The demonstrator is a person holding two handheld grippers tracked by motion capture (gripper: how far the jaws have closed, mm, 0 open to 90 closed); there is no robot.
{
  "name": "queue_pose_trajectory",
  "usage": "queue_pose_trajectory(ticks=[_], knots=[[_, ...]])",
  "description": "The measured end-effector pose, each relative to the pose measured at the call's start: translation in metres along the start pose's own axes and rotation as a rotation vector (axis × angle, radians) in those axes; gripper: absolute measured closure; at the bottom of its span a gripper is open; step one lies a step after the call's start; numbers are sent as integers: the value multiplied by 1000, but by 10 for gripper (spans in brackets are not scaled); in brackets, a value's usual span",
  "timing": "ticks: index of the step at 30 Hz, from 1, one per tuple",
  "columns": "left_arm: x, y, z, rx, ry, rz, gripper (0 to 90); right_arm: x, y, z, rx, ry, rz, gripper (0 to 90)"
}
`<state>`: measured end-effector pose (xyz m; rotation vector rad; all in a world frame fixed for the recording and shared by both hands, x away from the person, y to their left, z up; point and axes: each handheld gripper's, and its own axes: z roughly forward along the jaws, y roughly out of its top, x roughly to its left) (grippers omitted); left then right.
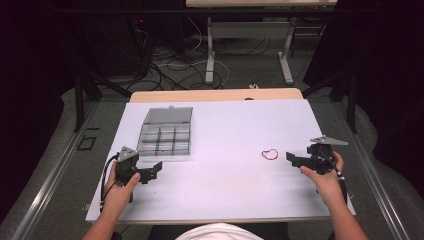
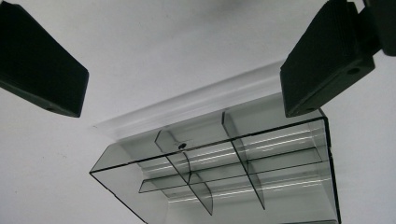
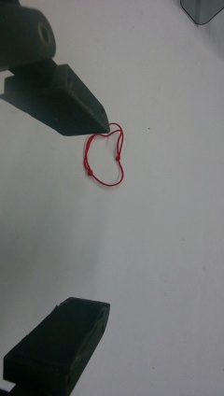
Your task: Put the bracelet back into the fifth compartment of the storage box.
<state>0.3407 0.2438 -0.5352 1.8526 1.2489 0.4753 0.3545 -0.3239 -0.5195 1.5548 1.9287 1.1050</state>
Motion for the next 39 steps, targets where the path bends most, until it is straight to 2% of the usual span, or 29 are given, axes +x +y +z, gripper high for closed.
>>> queue_pose_trajectory(ticks=[2,8,17,33,39], knots=[[0,0,-1,0,-3,2,12,1,2,0,6,7,-12,130],[-1,0,-1,-2,-1,3,12,5,7,4,27,39,-1,165],[0,0,-1,-2,-1,3,12,11,21,12,57,54,-36,206],[0,-1,-2,-4,2,-3,15,12,35,19,98,35,-54,296],[0,-1,-1,-6,5,-7,17,11,41,22,117,31,-47,315]])
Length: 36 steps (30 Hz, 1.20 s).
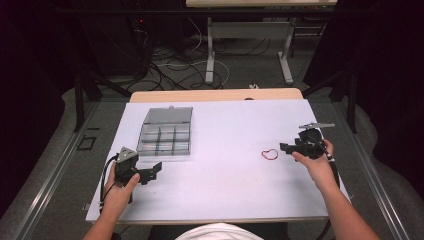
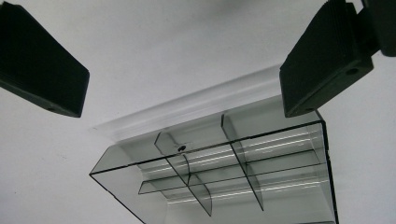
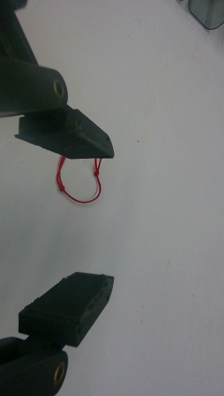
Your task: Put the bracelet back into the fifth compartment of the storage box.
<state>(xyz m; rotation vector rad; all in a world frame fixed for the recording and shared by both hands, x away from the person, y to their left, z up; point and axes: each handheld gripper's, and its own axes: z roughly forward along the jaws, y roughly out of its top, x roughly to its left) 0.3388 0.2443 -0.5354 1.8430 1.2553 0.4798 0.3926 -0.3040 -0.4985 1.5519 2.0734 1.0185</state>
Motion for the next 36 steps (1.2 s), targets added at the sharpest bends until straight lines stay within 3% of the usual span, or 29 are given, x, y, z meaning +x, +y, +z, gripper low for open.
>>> queue_pose_trajectory(ticks=[14,18,36], knots=[[0,0,0,3,-1,-1,18,-4,6,12,53,25,24,368],[0,0,0,10,-2,7,18,-5,6,16,71,33,10,373],[1,0,1,12,-4,7,18,-10,7,32,119,49,54,458]])
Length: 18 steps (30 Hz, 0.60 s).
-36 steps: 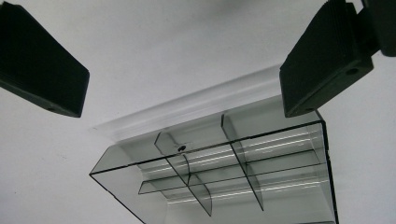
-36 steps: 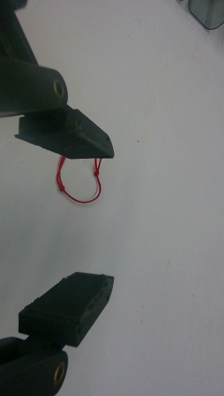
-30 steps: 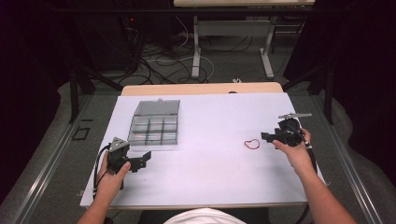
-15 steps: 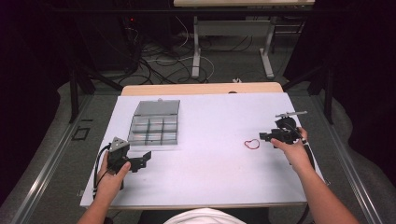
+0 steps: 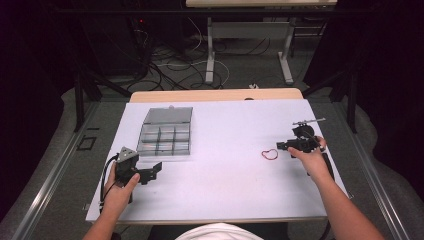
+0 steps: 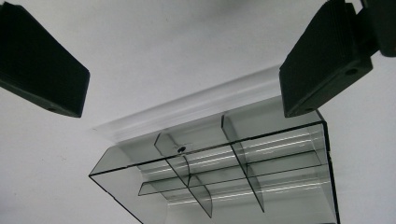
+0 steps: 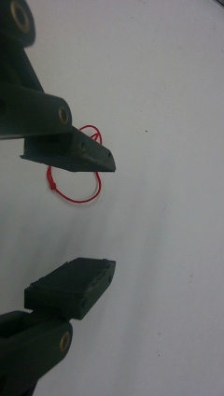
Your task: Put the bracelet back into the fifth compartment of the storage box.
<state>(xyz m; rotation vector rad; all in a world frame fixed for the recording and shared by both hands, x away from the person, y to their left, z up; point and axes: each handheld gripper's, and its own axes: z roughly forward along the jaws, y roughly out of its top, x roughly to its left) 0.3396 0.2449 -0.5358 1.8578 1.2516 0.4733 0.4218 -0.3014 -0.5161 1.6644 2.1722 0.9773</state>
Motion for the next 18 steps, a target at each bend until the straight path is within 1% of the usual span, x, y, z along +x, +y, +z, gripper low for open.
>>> queue_pose_trajectory(ticks=[2,4,5,7,8,9,11,12,13,15,18], knots=[[0,0,0,0,0,0,19,-1,1,3,3,-9,14,476],[0,0,0,0,0,-1,20,-2,1,4,9,-9,11,489],[0,0,0,0,0,0,20,-2,1,6,11,-11,18,498],[0,0,0,1,-1,0,20,-3,1,7,14,-9,20,508],[0,0,0,1,-1,-1,21,-4,1,9,26,-8,16,521],[0,0,0,1,-1,-1,21,-3,1,11,34,-5,34,527],[0,0,0,1,-1,-1,21,-4,1,13,45,-5,31,542],[0,0,0,0,-3,0,21,-3,1,14,46,0,42,550],[0,0,0,0,-3,-1,21,-4,1,15,53,6,40,555],[0,0,0,0,-3,-2,21,-3,1,16,55,0,46,561],[1,0,0,2,-3,-1,24,-3,1,20,70,15,52,601]])
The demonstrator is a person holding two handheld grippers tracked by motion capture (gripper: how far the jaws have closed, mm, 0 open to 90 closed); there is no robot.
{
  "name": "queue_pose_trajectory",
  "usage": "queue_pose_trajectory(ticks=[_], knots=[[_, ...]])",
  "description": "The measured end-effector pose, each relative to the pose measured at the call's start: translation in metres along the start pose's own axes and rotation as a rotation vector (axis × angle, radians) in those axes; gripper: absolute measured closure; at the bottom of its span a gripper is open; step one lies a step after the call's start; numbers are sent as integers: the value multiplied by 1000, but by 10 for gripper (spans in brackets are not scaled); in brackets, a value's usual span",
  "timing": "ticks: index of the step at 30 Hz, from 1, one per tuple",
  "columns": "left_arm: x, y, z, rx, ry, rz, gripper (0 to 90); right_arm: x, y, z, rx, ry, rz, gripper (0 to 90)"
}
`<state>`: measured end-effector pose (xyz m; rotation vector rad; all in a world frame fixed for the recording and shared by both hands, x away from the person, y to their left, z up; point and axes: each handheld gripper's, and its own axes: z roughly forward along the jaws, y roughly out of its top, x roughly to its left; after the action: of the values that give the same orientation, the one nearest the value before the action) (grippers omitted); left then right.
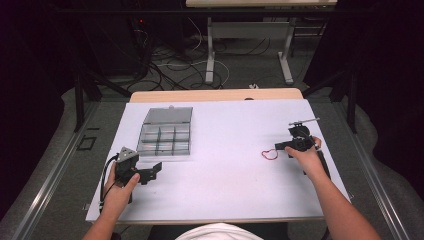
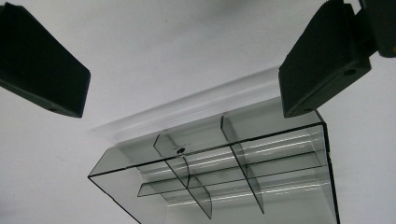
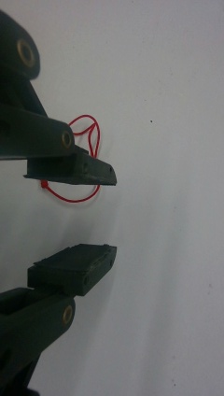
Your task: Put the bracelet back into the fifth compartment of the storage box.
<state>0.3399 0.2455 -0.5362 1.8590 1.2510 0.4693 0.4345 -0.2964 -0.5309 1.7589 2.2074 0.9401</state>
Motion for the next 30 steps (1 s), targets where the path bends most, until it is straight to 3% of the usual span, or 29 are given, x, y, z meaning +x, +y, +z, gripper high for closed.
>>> queue_pose_trajectory(ticks=[12,30], knots=[[0,0,0,2,-2,0,25,2,-1,8,42,16,-12,705],[1,0,0,3,1,-1,25,2,-2,13,59,23,-13,774]])
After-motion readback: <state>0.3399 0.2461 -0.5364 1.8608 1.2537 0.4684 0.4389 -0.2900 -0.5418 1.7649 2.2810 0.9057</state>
